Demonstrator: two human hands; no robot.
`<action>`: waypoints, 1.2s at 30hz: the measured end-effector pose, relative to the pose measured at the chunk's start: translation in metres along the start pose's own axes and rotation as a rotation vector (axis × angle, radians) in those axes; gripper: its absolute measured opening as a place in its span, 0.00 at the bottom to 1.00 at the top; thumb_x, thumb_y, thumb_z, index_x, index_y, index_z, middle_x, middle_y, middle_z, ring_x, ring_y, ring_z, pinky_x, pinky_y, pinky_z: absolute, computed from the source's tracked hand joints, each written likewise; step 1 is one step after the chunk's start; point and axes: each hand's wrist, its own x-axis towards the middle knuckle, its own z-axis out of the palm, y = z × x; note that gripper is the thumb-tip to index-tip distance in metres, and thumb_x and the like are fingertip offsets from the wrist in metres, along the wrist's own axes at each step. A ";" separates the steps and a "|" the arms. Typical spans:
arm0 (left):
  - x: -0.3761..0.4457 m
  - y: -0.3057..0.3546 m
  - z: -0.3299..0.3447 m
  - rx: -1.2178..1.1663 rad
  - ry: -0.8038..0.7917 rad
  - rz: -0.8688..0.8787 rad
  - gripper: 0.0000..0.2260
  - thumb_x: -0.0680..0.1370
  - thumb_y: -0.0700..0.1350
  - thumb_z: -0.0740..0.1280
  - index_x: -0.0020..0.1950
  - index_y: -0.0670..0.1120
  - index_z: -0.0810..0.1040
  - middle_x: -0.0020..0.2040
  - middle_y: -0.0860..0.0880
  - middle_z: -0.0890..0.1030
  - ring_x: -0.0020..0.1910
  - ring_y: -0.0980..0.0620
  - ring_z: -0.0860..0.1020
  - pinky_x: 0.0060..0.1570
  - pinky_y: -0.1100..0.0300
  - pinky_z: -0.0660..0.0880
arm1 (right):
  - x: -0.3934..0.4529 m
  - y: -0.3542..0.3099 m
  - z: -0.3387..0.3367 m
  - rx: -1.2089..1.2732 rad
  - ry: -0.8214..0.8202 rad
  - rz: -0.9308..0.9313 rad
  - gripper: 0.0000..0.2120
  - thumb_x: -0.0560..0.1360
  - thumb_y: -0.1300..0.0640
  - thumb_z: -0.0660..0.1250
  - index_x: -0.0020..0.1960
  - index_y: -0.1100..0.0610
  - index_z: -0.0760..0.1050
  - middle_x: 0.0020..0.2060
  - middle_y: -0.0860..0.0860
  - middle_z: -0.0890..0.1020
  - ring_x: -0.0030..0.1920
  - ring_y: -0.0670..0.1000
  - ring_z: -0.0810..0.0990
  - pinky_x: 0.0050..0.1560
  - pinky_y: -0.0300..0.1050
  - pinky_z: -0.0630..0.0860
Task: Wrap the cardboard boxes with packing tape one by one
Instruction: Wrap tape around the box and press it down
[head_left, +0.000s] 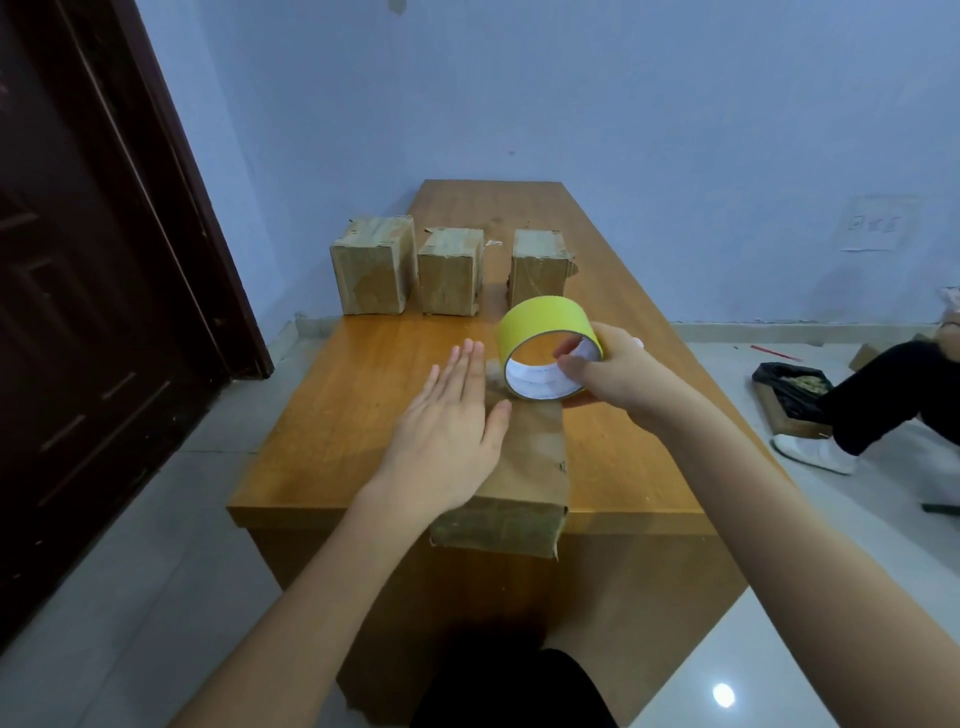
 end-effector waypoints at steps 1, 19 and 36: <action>0.002 0.001 0.000 -0.004 -0.021 0.010 0.27 0.82 0.56 0.44 0.77 0.45 0.42 0.77 0.48 0.44 0.75 0.56 0.43 0.70 0.63 0.38 | 0.000 0.000 -0.001 -0.007 -0.012 0.016 0.07 0.78 0.66 0.60 0.43 0.57 0.72 0.42 0.54 0.74 0.44 0.53 0.76 0.31 0.39 0.80; 0.015 -0.001 -0.002 -0.011 -0.228 -0.023 0.26 0.82 0.57 0.42 0.77 0.47 0.45 0.77 0.50 0.45 0.75 0.56 0.44 0.73 0.59 0.43 | -0.007 0.019 -0.003 0.199 0.066 0.116 0.02 0.77 0.65 0.64 0.48 0.60 0.72 0.43 0.51 0.72 0.44 0.51 0.78 0.34 0.41 0.82; 0.015 0.003 -0.004 0.020 -0.244 -0.027 0.27 0.81 0.58 0.42 0.77 0.47 0.45 0.78 0.50 0.45 0.75 0.56 0.45 0.74 0.58 0.45 | -0.013 0.034 -0.002 0.438 0.057 0.198 0.02 0.76 0.64 0.68 0.48 0.61 0.75 0.43 0.55 0.81 0.34 0.48 0.84 0.33 0.41 0.80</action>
